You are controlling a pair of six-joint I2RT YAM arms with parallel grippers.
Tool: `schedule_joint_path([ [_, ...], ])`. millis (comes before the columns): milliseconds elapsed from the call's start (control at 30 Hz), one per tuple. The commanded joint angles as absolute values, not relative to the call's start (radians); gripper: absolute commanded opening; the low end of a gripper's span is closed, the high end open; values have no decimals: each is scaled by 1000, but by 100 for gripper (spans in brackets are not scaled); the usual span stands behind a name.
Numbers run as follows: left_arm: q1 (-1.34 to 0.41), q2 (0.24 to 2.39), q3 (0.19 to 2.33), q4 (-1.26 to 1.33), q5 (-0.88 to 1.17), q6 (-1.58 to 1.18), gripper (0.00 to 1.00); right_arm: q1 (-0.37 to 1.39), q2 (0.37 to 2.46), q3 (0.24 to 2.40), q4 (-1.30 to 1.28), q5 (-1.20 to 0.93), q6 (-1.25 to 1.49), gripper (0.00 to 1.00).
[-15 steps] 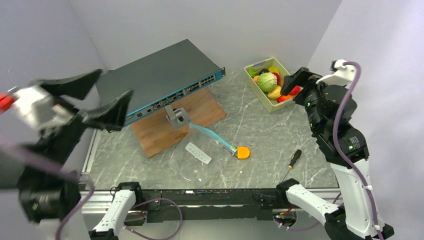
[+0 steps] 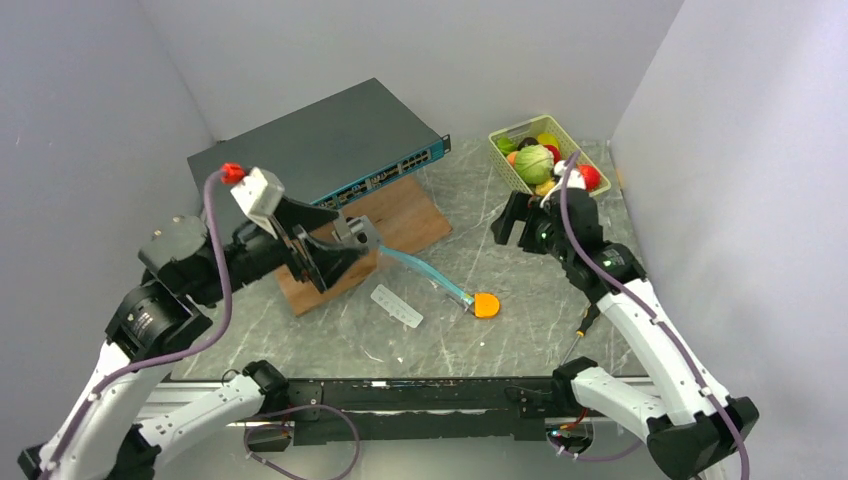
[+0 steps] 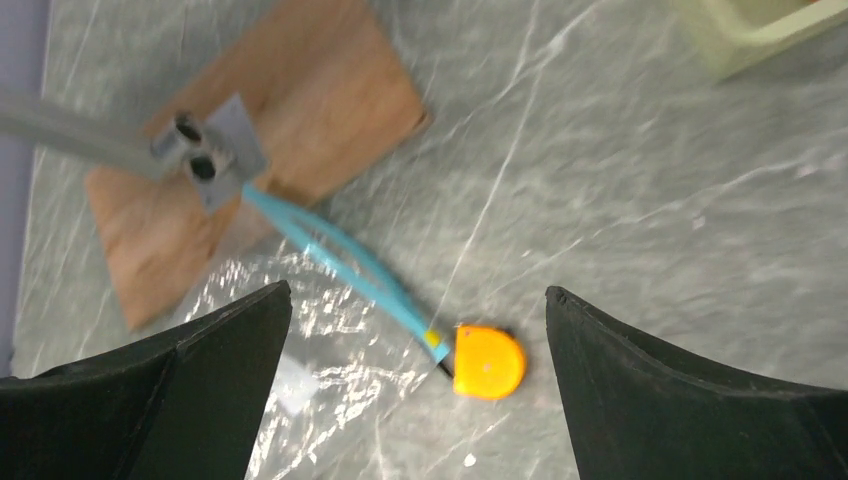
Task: Place the food in the zip-top bag and seal the zipper
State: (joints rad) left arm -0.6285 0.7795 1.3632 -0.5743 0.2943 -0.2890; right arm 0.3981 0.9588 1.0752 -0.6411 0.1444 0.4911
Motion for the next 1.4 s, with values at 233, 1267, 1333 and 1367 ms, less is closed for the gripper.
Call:
schedule_joint_path([
  [233,-1146,907,1213,-492,-207,-350,100,381,1014,724,-172,-355,574,100],
  [1267,-1356,1023,957,-559,-390,-831,100,396,1747,614,846,-870,690,78],
  [1333,-1356,1019,944,-558,-394,-839,100,411,1785,616,884,-880,717,76],
  [1367,-1356,1016,938,-552,-389,-843,100,419,1805,619,906,-889,729,74],
])
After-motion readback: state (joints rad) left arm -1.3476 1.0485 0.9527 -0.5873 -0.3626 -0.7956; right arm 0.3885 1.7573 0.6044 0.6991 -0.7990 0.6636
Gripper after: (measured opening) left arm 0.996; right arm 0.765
